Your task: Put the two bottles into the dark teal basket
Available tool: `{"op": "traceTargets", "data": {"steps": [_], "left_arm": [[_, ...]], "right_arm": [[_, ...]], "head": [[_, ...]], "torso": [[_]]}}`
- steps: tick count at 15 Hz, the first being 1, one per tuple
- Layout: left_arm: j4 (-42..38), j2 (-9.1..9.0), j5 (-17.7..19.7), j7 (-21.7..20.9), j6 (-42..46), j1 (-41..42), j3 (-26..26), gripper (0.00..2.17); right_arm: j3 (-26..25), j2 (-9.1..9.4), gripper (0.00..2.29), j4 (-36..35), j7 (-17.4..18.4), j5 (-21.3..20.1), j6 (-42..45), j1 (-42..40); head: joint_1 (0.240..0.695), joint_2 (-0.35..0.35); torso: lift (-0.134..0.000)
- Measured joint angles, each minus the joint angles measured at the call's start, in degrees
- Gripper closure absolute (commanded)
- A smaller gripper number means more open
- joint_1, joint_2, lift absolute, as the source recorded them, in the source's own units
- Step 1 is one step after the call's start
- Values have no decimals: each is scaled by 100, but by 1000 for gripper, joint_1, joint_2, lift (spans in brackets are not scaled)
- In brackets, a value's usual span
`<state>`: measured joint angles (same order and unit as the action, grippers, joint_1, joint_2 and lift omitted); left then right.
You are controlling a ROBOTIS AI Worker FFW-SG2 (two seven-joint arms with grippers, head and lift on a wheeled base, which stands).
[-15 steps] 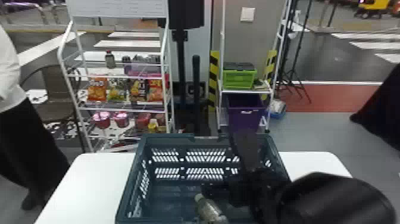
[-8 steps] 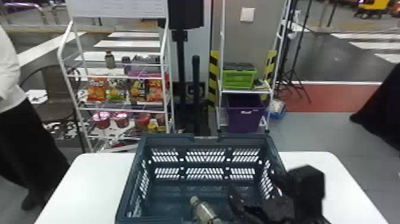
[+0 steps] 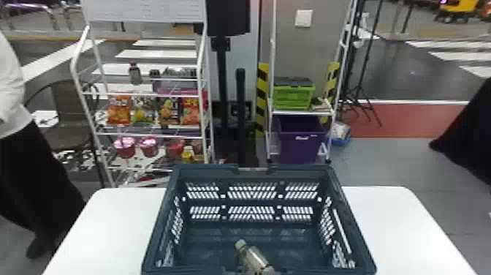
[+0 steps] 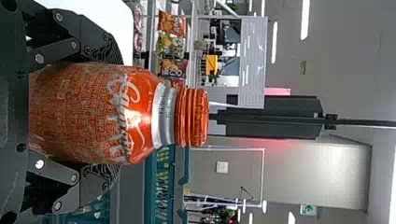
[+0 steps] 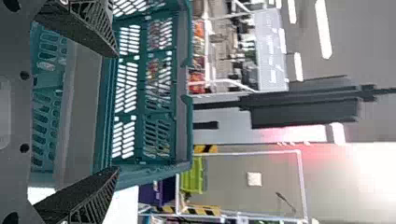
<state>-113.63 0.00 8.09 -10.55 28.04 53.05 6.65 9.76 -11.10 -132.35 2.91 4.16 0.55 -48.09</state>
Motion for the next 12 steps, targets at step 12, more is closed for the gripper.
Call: {"op": "traceTargets", "data": {"steps": [12], "left_arm": [[-814, 0, -95, -103, -836, -44, 171, 2145]], "right_arm": [[-178, 143, 26, 1097, -27, 138, 2157, -868]], "head": [[499, 0]], "torso": [[0]]}}
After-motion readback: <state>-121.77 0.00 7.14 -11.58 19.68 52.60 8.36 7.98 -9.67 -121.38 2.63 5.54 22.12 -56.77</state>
